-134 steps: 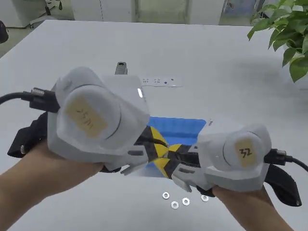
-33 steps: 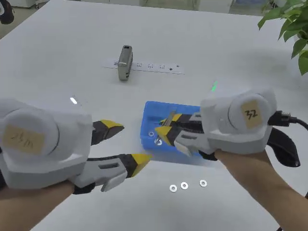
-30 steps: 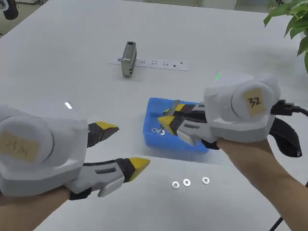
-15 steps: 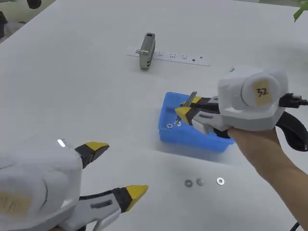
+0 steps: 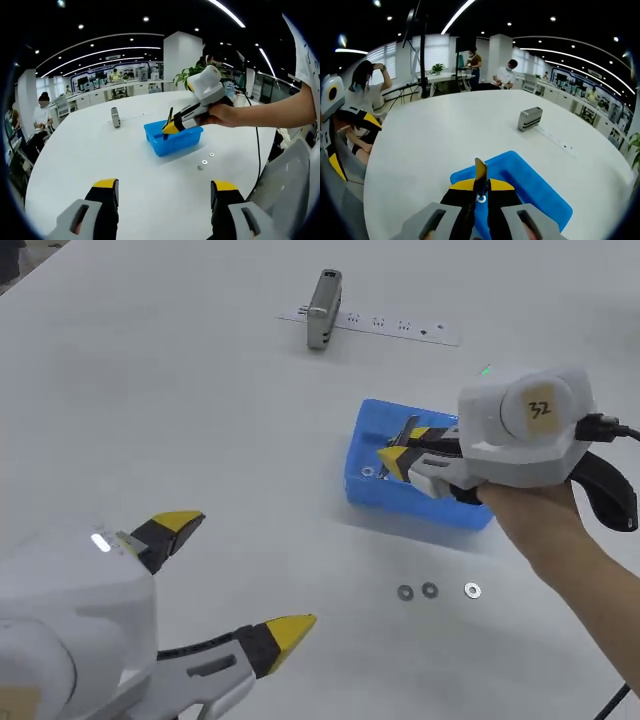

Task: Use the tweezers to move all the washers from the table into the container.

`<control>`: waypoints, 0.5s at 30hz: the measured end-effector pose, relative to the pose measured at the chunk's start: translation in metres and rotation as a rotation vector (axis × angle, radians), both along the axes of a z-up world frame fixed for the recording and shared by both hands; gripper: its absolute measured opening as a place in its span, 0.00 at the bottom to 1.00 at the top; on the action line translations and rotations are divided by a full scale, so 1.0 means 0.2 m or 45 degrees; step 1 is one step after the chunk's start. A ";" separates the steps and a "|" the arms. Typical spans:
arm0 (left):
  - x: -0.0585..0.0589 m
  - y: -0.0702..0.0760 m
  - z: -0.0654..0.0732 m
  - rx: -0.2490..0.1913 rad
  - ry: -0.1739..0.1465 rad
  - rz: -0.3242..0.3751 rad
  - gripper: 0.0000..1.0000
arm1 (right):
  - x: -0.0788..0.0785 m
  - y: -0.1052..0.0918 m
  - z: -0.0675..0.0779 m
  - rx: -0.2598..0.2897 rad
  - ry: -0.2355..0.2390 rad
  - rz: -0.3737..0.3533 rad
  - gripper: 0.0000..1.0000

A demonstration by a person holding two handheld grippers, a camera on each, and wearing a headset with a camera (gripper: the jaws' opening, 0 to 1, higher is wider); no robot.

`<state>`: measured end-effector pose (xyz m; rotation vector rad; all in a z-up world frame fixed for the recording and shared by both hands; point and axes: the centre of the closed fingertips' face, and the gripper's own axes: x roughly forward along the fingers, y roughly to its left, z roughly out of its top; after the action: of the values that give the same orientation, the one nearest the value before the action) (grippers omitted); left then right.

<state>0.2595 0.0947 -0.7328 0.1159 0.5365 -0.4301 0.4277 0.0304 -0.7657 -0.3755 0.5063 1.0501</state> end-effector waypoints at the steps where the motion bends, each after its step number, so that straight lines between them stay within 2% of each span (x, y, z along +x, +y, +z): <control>1: -0.01 0.00 0.00 0.000 -0.001 0.009 0.81 | 0.00 0.00 -0.01 -0.002 0.003 -0.001 0.04; 2: -0.02 0.01 0.01 0.014 -0.002 0.010 0.82 | 0.00 -0.01 -0.01 -0.005 0.004 -0.003 0.04; 4: -0.03 0.02 0.02 0.027 -0.032 0.026 0.83 | 0.00 -0.01 -0.02 -0.009 0.004 -0.003 0.04; 5: -0.02 0.02 0.04 0.014 -0.060 0.034 0.84 | 0.00 -0.01 -0.03 -0.013 0.008 -0.003 0.04; 7: -0.02 0.02 0.05 -0.007 -0.085 0.057 0.87 | -0.01 -0.01 -0.04 -0.017 0.015 -0.003 0.04; 11: -0.02 0.04 0.06 -0.040 -0.101 0.072 0.89 | -0.01 -0.02 -0.05 -0.023 0.010 -0.006 0.04; 15: -0.01 0.04 0.05 0.003 -0.130 0.073 0.88 | 0.00 -0.02 -0.05 -0.022 0.010 -0.015 0.05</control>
<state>0.2573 0.1034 -0.7233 0.1240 0.4385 -0.3657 0.4274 0.0266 -0.7750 -0.3834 0.5248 1.0368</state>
